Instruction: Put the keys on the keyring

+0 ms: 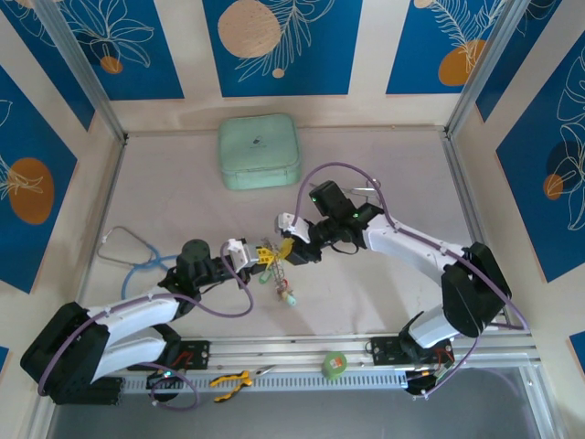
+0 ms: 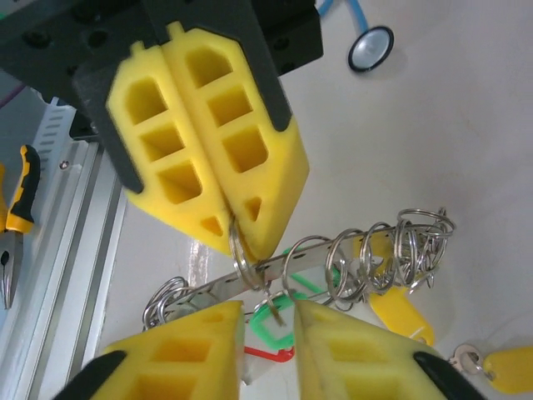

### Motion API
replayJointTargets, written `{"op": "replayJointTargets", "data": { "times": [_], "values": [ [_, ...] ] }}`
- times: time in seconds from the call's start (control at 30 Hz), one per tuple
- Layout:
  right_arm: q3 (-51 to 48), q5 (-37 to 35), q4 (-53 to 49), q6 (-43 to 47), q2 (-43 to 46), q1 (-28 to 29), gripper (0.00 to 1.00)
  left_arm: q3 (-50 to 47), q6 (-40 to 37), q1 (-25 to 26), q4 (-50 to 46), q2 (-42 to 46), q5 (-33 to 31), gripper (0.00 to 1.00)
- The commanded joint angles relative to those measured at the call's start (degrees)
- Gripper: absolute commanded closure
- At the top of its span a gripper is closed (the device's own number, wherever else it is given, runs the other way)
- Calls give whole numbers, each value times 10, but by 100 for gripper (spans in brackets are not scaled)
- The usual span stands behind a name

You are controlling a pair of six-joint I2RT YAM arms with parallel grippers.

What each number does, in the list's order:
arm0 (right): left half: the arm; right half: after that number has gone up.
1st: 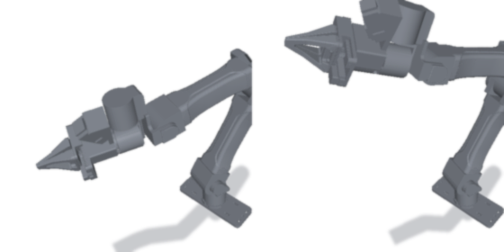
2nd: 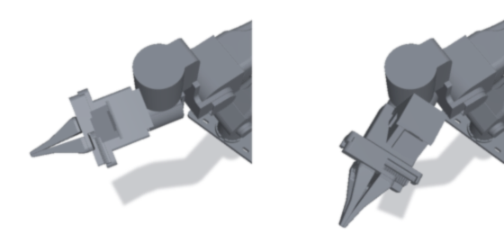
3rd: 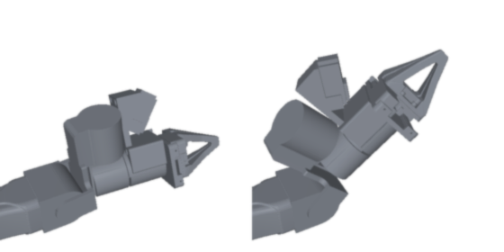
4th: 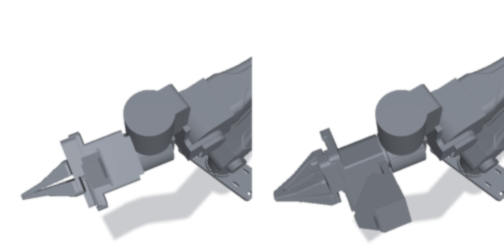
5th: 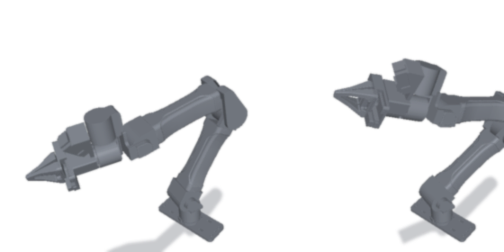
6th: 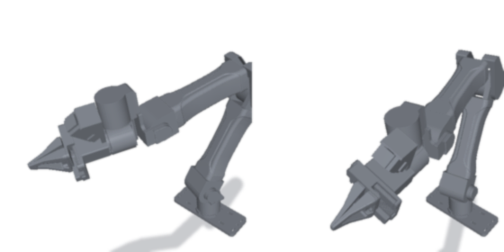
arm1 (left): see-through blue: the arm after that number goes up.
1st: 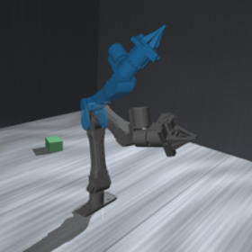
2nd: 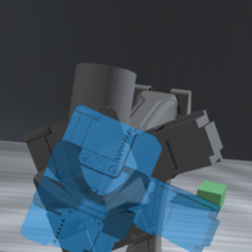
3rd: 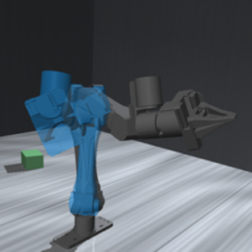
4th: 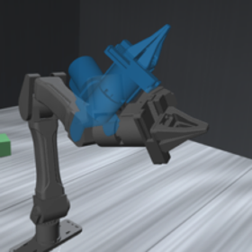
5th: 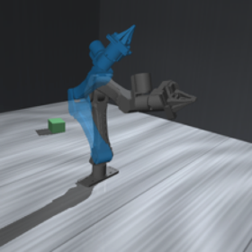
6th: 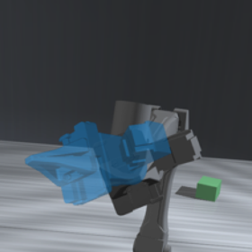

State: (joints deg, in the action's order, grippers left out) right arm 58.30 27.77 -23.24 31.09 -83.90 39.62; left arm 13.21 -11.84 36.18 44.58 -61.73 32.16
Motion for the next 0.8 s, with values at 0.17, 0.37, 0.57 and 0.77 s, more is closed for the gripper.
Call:
{"op": "replayJointTargets", "data": {
  "times": [0.17, 0.37, 0.57, 0.77],
  "values": [
    [-17, 54, 42, 0, 13, 4, 74, -2, 22, 4, 65, -15, 25, 100],
    [-6, 42, 41, 5, -5, 14, 75, -2, 23, 5, 67, -15, 26, 100],
    [-3, 37, 41, 5, -14, 16, 83, -2, 22, 5, 62, -13, 28, 100],
    [2, 35, 37, 7, -11, 16, 100, 0, 22, 4, 56, -11, 19, 98]
  ]
}}
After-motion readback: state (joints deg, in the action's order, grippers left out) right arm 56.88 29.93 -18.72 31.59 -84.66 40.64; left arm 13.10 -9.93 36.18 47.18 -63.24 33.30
